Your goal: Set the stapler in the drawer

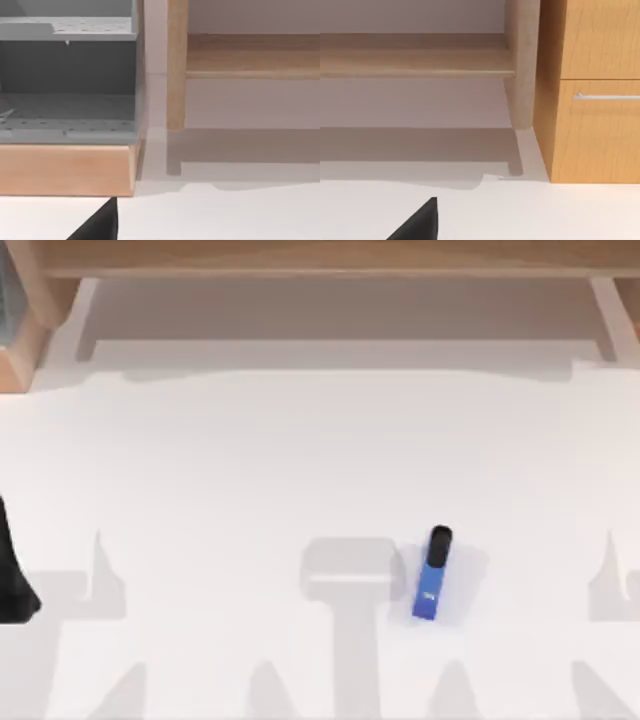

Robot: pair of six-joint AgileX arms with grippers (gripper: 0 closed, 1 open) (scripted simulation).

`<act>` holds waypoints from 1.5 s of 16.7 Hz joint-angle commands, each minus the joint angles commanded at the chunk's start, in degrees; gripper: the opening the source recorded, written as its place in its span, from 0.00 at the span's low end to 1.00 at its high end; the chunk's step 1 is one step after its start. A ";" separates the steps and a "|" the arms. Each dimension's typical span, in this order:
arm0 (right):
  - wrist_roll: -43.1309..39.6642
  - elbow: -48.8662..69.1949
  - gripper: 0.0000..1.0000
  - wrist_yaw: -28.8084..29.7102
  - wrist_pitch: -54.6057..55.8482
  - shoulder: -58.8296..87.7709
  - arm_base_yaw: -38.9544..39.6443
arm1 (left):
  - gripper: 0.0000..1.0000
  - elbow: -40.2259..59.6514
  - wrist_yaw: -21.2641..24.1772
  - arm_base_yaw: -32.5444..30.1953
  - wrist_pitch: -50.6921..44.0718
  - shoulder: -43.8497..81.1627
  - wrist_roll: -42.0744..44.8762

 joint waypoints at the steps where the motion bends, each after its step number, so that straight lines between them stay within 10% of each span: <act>1: 0.00 0.00 1.00 0.00 0.00 0.00 0.00 | 1.00 0.00 0.00 0.00 0.00 0.00 0.00; 9: -12.71 9.47 1.00 -2.43 10.34 16.50 -4.67 | 1.00 0.00 0.00 0.00 0.00 0.00 0.00; 25: -74.37 52.22 1.00 -20.19 57.41 109.62 -22.05 | 1.00 0.00 0.00 0.00 0.00 0.00 0.00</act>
